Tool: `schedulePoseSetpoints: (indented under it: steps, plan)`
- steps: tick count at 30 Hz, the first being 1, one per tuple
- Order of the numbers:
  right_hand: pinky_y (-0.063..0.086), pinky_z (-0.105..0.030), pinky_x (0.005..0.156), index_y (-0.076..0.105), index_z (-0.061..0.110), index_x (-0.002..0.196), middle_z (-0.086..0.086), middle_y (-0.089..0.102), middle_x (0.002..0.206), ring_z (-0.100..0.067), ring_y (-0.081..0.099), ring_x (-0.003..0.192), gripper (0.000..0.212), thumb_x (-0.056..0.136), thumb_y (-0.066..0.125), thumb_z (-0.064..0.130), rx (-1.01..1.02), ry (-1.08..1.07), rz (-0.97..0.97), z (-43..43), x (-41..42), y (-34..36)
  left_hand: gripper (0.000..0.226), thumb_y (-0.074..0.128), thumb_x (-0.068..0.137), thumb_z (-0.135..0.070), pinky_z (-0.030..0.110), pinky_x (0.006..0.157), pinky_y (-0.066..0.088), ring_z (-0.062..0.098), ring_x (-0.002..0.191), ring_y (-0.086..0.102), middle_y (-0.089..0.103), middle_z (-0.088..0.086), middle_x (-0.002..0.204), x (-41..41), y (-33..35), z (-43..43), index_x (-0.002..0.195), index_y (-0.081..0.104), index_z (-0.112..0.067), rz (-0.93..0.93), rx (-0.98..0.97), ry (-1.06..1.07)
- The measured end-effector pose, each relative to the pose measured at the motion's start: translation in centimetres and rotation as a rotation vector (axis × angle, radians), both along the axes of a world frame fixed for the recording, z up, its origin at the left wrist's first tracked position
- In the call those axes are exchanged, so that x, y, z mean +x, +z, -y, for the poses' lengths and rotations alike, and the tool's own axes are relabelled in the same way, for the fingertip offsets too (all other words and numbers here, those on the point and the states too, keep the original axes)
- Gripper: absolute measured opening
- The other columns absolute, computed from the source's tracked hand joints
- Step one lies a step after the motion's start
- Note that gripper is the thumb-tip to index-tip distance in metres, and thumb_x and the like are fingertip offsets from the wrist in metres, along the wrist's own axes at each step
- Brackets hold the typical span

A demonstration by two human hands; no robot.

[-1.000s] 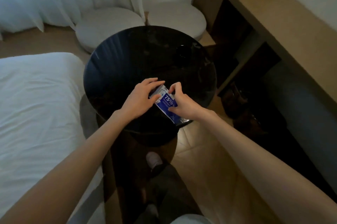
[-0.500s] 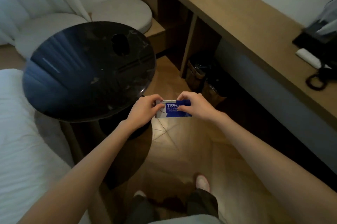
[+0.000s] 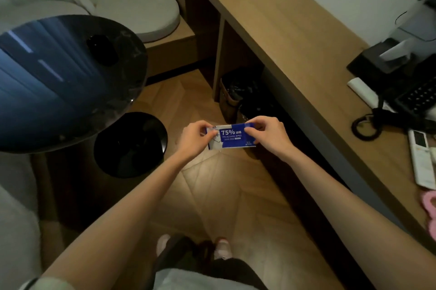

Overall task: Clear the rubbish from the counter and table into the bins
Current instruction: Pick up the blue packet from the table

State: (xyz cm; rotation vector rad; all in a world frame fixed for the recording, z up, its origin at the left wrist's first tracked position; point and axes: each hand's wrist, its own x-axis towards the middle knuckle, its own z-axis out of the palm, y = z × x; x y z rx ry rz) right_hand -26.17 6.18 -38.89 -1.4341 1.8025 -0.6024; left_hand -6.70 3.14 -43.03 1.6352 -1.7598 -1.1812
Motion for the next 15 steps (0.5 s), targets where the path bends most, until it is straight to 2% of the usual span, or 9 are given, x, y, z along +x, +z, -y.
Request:
schedulePoseSetpoints:
  steps: [3, 6, 9, 12, 15]
  plan:
    - [0.048, -0.015, 0.067, 0.057, 0.011, 0.118, -0.005, 0.061, 0.122, -0.017, 0.059, 0.113, 0.032, 0.090, 0.061, 0.027, 0.019, -0.063, 0.030, 1.9, -1.8, -1.6, 0.024, 0.060, 0.090, -0.027, 0.016, 0.063, 0.049, 0.008, 0.093, 0.059, 0.061, -0.002, 0.100, -2.4, -1.0, 2.4, 0.107, 0.059, -0.011, -0.025, 0.046, 0.054]
    - [0.048, -0.014, 0.064, 0.056, 0.009, 0.117, -0.007, 0.062, 0.120, -0.016, 0.060, 0.110, 0.033, 0.090, 0.061, 0.026, 0.055, -0.123, 0.077, 4.3, -2.8, -3.6, 0.022, 0.061, 0.089, -0.026, 0.022, 0.067, 0.052, 0.009, 0.091, 0.060, 0.061, -0.001, 0.097, -3.8, -2.5, 5.6, 0.105, 0.059, -0.011, -0.052, 0.098, 0.085]
    - [0.050, -0.017, 0.066, 0.055, 0.007, 0.118, -0.008, 0.063, 0.119, -0.016, 0.062, 0.107, 0.033, 0.090, 0.061, 0.025, 0.104, -0.203, 0.135, 7.5, -3.7, -5.8, 0.021, 0.060, 0.090, -0.027, 0.023, 0.070, 0.052, 0.009, 0.093, 0.060, 0.064, 0.002, 0.101, -4.8, -4.4, 9.5, 0.104, 0.058, -0.011, -0.078, 0.141, 0.088]
    - [0.051, -0.020, 0.068, 0.055, 0.008, 0.119, -0.008, 0.063, 0.118, -0.010, 0.061, 0.094, 0.031, 0.092, 0.058, 0.024, 0.142, -0.286, 0.172, 11.7, -4.3, -8.1, 0.024, 0.057, 0.092, -0.026, 0.032, 0.079, 0.054, 0.011, 0.096, 0.060, 0.066, 0.008, 0.108, -5.8, -5.9, 14.4, 0.108, 0.061, -0.007, -0.086, 0.172, 0.077]
    - [0.053, -0.024, 0.070, 0.055, 0.007, 0.120, -0.010, 0.063, 0.117, -0.014, 0.064, 0.101, 0.031, 0.094, 0.056, 0.023, 0.169, -0.375, 0.211, 15.8, -4.8, -10.3, 0.026, 0.052, 0.095, -0.025, 0.026, 0.076, 0.051, 0.011, 0.096, 0.059, 0.066, 0.009, 0.110, -6.7, -7.2, 19.7, 0.109, 0.062, -0.006, -0.104, 0.208, 0.029]
